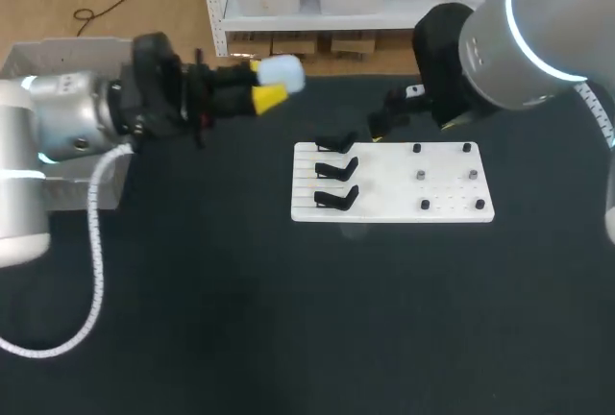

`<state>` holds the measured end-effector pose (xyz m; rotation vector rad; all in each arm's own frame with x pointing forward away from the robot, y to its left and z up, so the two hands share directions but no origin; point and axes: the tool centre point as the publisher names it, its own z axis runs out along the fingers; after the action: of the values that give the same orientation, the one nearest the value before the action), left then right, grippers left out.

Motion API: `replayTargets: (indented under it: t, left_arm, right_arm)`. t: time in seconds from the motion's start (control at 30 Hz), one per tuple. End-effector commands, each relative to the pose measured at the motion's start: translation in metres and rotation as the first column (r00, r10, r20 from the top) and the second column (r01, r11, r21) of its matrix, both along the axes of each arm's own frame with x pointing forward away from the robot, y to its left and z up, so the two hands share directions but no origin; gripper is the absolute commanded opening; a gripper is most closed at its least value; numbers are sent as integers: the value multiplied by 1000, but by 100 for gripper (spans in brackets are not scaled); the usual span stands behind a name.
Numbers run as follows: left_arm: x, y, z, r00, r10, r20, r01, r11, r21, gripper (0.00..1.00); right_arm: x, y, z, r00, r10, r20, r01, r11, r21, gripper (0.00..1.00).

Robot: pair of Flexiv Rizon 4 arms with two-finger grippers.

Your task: Pick up each earbud case from the left stands, insert the matching earbuds, close the lid, and place the case in the box.

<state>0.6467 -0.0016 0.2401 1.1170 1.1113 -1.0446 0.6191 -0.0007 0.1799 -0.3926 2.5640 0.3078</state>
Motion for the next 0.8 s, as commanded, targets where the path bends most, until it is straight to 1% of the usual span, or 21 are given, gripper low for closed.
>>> replayTargets:
  t: [0.03,0.07,0.13,0.17,0.2,0.27,0.37,0.4,0.43,0.47,0.5,0.53,0.6,0.67,0.73,0.8]
  left_arm:
    - [0,37,11,975,220,13,-220,973,65,0]
    - [4,45,10,966,257,18,-257,963,81,0]
    - [12,62,8,946,323,1,-322,944,73,0]
    - [15,70,7,934,357,3,-356,931,85,0]
    - [18,78,6,921,390,17,-389,914,110,0]
    - [23,96,6,897,443,14,-441,889,120,0]
    - [33,125,6,852,523,32,-521,838,160,0]
    - [36,136,6,832,554,21,-550,820,155,0]
    - [39,146,7,817,575,26,-571,804,163,0]
    - [42,155,7,800,598,46,-595,782,185,0]
    - [45,166,7,776,629,36,-625,760,179,0]
    - [48,175,7,764,644,24,-638,751,169,0]
    - [54,191,8,734,678,51,-672,712,206,0]
    - [61,210,8,699,714,42,-705,678,207,0]
    - [66,225,9,671,738,74,-729,638,247,0]
    - [71,241,9,647,757,86,-746,607,275,0]
  right_arm:
    - [-3,-1,-2,999,-8,32,7,1000,11,100]
    - [-3,-1,-2,999,-8,32,7,1000,11,100]
    - [-3,-1,-2,999,-8,32,7,1000,11,100]
    - [-3,-1,-2,999,-8,32,7,1000,11,100]
    - [-3,-1,-2,999,-8,32,7,1000,11,100]
    - [-3,-1,-2,999,-8,32,7,1000,11,100]
    - [-3,-1,-2,999,-8,32,7,1000,11,100]
    - [-3,-1,-2,999,-8,32,7,1000,11,100]
    - [-3,-1,-2,999,-8,32,7,1000,11,100]
    - [-3,-1,-2,999,-8,32,7,1000,11,100]
    - [-3,-1,-2,999,-8,32,7,1000,11,100]
    - [-3,-1,-2,999,-8,32,7,1000,11,100]
    - [-3,-1,-2,999,-8,32,7,1000,11,100]
    - [-3,-1,-2,999,-8,32,7,1000,11,100]
    - [-3,-1,-2,999,-8,32,7,1000,11,100]
    - [-3,-1,-2,999,-8,32,7,1000,11,100]
